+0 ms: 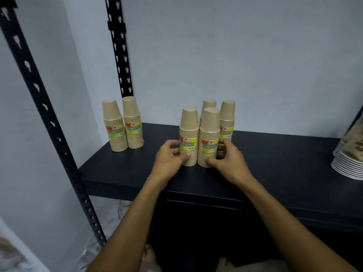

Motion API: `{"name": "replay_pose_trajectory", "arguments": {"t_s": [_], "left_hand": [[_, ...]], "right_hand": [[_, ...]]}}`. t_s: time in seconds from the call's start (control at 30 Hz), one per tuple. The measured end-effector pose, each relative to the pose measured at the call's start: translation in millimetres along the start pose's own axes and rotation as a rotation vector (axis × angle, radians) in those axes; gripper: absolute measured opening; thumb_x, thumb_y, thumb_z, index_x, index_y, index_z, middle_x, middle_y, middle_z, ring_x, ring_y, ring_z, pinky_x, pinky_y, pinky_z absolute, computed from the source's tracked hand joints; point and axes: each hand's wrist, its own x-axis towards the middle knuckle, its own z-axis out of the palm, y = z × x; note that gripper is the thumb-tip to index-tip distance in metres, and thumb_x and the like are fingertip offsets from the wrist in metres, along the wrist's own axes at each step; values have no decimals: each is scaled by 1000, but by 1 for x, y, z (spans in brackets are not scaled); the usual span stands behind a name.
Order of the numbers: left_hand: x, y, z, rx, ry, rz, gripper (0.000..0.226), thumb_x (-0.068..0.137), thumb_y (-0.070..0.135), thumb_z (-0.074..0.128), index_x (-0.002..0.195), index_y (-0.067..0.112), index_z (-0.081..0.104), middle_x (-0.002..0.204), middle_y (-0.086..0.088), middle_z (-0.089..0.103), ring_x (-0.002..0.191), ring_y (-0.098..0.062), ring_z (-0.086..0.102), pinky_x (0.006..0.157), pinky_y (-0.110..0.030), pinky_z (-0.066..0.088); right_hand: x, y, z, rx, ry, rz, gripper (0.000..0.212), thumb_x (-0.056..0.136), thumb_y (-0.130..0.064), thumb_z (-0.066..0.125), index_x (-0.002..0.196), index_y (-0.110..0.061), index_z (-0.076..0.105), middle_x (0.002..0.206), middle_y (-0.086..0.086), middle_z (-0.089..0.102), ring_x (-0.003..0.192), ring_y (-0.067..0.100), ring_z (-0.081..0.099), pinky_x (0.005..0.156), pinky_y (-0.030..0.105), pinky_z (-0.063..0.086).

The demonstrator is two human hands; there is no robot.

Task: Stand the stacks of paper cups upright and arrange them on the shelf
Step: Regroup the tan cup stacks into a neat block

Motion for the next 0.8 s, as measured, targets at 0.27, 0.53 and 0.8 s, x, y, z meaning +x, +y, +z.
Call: {"name": "replay_pose_trajectory", "arguments": {"t_s": [0.27,0.53,0.8], "left_hand": [[1,3,35,6,-52,15,40,79,11,76,115,14,58,104,-2,72,96,-12,69,91,-36,54],[-1,8,47,176,14,101,44,83,19,72,125,16,58,105,0,69,95,-9,65,85,-27,54],[3,10,50,207,23,94,39,83,23,73,119,14,62,106,3,69,91,-4,64,78,-18,50]], "right_hand": [[-8,14,-29,-59,138,34,54,74,-17,80,120,-20,51,103,-8,65,90,2,63,80,24,53],[-2,18,-32,-92,158,47,54,75,-18,80,121,-20,50,108,-5,66,92,5,63,81,24,52],[3,19,-35,-112,162,62,57,77,-18,79,126,-19,50,116,-3,64,99,9,62,85,25,51]]}}
